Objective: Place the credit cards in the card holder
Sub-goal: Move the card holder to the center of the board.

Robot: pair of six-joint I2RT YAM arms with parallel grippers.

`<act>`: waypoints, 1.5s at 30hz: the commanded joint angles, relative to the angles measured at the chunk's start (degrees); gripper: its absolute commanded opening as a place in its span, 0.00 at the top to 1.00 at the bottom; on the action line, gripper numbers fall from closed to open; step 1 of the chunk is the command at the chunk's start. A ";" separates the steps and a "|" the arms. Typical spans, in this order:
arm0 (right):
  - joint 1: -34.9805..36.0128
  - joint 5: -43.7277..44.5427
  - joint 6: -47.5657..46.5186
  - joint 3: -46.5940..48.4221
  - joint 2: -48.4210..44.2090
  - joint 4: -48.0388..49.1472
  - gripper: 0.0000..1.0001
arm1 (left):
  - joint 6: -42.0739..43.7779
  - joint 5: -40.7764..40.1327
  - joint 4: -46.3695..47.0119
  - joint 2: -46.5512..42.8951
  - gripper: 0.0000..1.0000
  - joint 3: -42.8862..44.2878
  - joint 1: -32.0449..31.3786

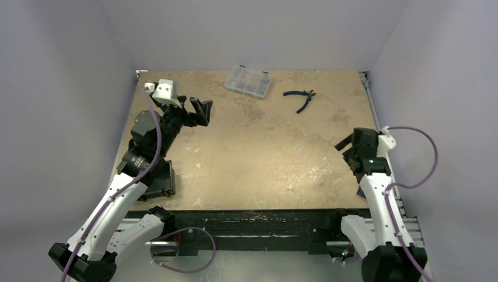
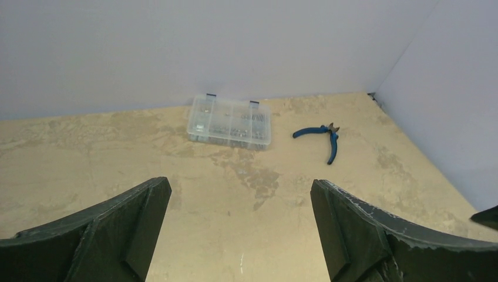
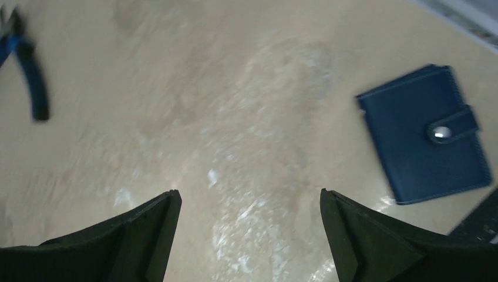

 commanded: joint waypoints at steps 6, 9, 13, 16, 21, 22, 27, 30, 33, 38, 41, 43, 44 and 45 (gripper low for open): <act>-24.82 11.73 5.87 -5.21 2.12 4.29 0.01 | 4.29 -6.64 4.24 -2.13 0.00 -4.28 -6.25; -28.31 9.86 6.28 -7.63 3.27 9.00 0.01 | 4.42 -7.84 4.24 -2.40 0.00 -4.90 -7.83; -33.73 10.37 5.04 -9.92 7.45 14.71 0.01 | 4.37 -7.61 4.21 -1.97 0.00 -5.32 -10.05; -34.61 9.70 3.82 -10.38 10.45 17.70 0.01 | 3.83 -7.25 4.25 -1.98 0.00 -5.69 -10.69; -34.65 5.71 3.12 -11.50 13.83 20.03 0.01 | 3.18 -6.99 5.74 -1.91 0.00 -6.25 -10.79; -34.65 4.39 2.73 -11.93 14.13 20.26 0.01 | 3.22 -6.94 6.20 -1.63 0.00 -6.23 -10.73; -34.14 -10.17 -3.21 -14.74 15.92 24.92 0.01 | 2.21 -5.14 5.42 1.08 0.00 -5.33 -9.83; -27.43 -11.87 -2.95 -14.06 16.42 24.13 0.01 | 0.40 -2.11 5.45 1.86 0.00 -5.31 -7.88; -16.03 -9.07 -0.69 -10.96 18.47 21.93 0.01 | -0.53 -0.25 5.56 1.85 0.01 -5.12 -5.97; 1.89 -10.55 3.25 -6.15 26.08 20.78 0.03 | -0.33 -1.67 5.22 1.74 0.01 -5.11 -4.90; 14.22 -8.54 4.92 -1.97 31.99 19.99 0.03 | -0.58 -1.02 5.28 2.24 0.02 -5.25 -4.91; 22.23 -7.87 5.53 1.13 35.81 19.80 0.03 | -1.00 -0.47 5.34 2.65 0.02 -5.40 -4.91; 26.44 -7.29 5.47 3.27 37.95 19.58 0.03 | -1.21 -0.09 5.37 2.83 0.02 -5.40 -4.93; 30.01 -6.50 5.10 5.58 40.23 18.72 0.02 | -1.26 0.28 5.39 2.88 0.03 -5.39 -4.98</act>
